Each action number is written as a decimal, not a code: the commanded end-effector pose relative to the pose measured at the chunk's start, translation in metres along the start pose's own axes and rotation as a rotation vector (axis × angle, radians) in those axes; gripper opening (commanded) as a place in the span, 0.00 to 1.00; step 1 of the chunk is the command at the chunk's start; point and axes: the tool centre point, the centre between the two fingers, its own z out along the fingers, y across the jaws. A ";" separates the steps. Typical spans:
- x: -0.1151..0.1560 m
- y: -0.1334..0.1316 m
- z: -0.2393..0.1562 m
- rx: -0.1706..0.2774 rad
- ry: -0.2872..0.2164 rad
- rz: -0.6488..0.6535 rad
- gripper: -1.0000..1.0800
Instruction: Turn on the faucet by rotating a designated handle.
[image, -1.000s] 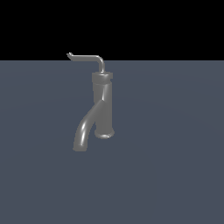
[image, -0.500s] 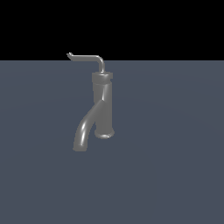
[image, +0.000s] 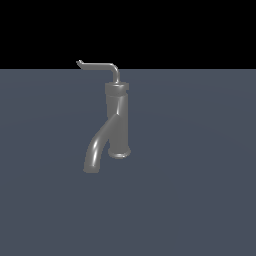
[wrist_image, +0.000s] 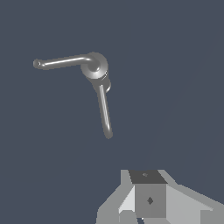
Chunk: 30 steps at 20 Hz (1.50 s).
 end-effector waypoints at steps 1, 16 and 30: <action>0.010 -0.007 0.003 0.005 -0.001 0.060 0.00; 0.065 -0.046 0.029 0.023 -0.005 0.417 0.00; 0.113 -0.085 0.063 0.030 -0.006 0.755 0.00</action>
